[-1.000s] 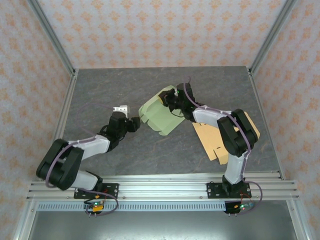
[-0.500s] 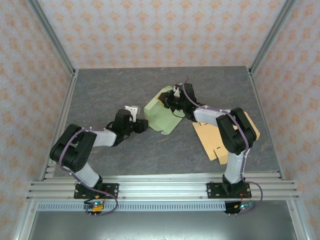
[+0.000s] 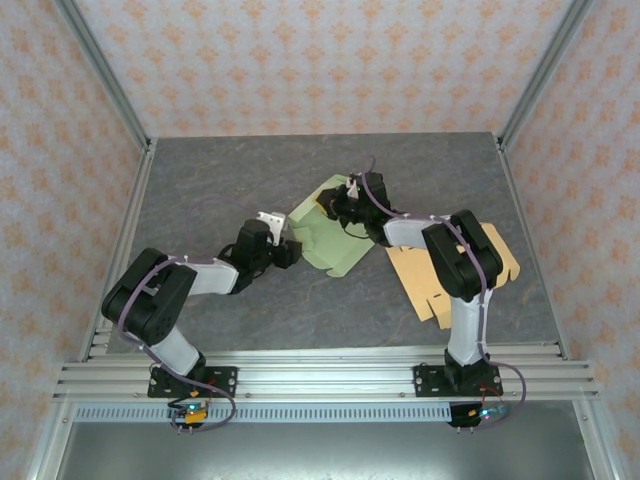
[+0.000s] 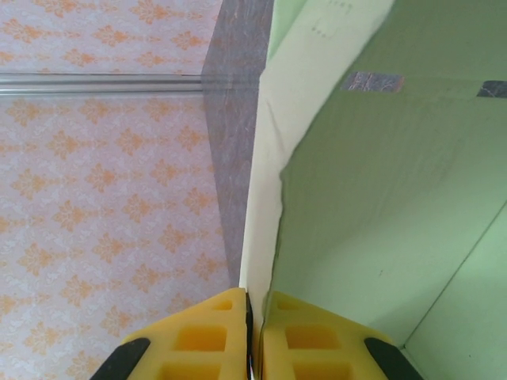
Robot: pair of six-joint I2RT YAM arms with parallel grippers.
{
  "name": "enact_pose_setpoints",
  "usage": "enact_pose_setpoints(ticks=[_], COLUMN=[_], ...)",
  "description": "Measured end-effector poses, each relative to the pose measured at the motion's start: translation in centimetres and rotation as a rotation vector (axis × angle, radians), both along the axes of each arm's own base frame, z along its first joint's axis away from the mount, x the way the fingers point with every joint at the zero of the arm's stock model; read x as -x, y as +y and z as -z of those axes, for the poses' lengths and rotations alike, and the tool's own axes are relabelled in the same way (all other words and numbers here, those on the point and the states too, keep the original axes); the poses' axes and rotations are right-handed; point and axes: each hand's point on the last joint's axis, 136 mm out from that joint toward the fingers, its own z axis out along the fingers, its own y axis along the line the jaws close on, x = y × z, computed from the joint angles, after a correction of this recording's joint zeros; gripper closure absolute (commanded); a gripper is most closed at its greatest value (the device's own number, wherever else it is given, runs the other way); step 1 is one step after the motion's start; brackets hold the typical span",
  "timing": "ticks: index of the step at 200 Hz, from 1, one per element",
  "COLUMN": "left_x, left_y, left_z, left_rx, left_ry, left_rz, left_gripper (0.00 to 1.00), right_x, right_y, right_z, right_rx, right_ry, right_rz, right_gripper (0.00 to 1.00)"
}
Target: Fold the paper box
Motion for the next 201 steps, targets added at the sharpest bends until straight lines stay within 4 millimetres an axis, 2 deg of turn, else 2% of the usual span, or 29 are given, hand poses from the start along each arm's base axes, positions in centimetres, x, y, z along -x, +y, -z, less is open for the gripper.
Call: enact_pose_setpoints(ticks=[44,100,126,157,201], left_x=[-1.2,-2.9,-3.5,-3.6,-3.5], left_y=[0.7,-0.1,-1.0,-1.9,-2.9], left_z=[-1.1,-3.4,-3.3,-2.6,-2.9], left_rx=[-0.030,0.040,0.086,0.135,0.187], left_ry=[-0.057,-0.116,-0.120,-0.105,-0.104], left_rz=[-0.066,-0.094,-0.093,-0.089,-0.079], left_gripper=[0.44,0.45,0.45,0.45,0.44], right_x=[0.2,0.7,0.9,1.0,0.7], right_y=[-0.2,-0.8,-1.0,-1.4,-1.8], right_z=[0.1,0.1,0.0,0.1,-0.2], right_rx=[-0.039,-0.098,-0.102,-0.113,-0.178], right_ry=[0.014,0.057,0.064,0.074,0.109], right_rz=[0.024,0.101,0.130,0.159,0.212], right_gripper=[0.88,0.88,0.87,0.87,0.87])
